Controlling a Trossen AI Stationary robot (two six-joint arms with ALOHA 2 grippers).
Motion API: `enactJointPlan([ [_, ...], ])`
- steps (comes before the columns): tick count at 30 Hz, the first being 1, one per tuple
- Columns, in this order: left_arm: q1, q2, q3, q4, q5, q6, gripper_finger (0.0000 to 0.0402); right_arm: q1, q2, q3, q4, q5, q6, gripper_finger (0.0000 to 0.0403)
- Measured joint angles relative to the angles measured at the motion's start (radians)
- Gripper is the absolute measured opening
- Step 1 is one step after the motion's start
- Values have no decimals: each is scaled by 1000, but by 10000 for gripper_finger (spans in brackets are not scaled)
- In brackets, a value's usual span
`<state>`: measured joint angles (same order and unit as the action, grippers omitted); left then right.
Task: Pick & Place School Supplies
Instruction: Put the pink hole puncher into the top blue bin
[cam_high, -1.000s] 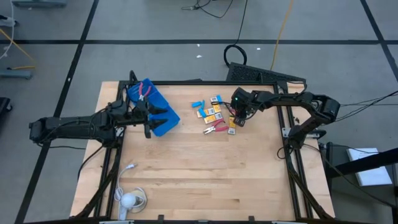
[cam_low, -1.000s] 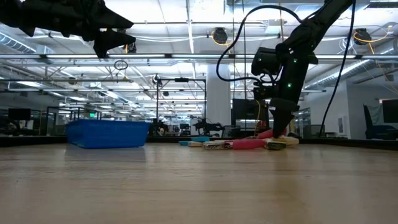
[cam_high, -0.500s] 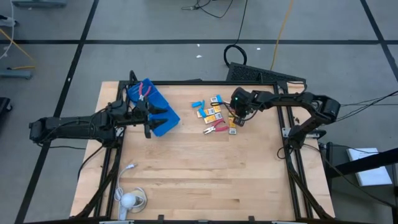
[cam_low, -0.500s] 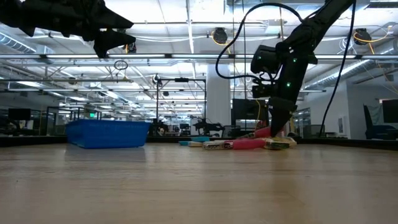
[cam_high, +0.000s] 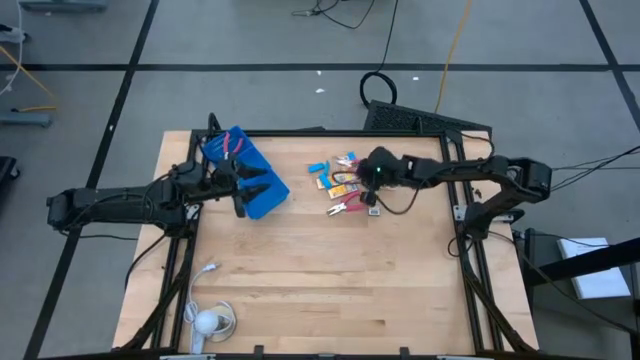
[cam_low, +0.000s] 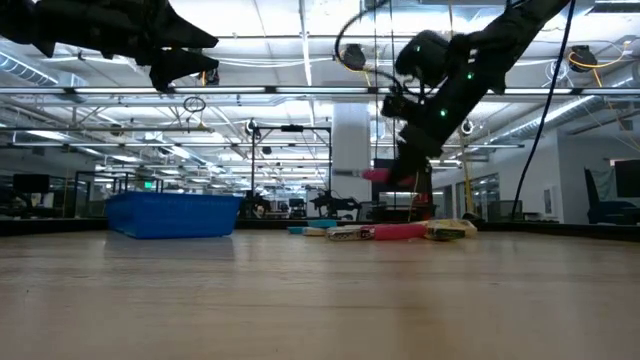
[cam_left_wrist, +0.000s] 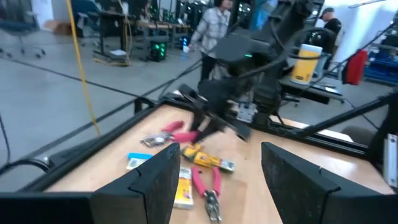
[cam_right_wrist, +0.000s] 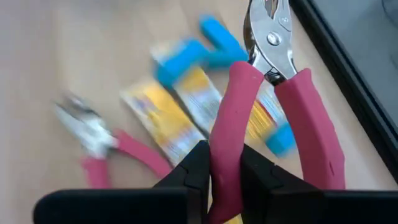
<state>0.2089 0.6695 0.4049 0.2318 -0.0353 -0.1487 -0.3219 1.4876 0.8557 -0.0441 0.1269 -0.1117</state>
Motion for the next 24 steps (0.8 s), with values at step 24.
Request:
enactJointPlan([
  [24,-3,264,0,424,37,-68,230,274,1,-149,703,-66,13,38],
])
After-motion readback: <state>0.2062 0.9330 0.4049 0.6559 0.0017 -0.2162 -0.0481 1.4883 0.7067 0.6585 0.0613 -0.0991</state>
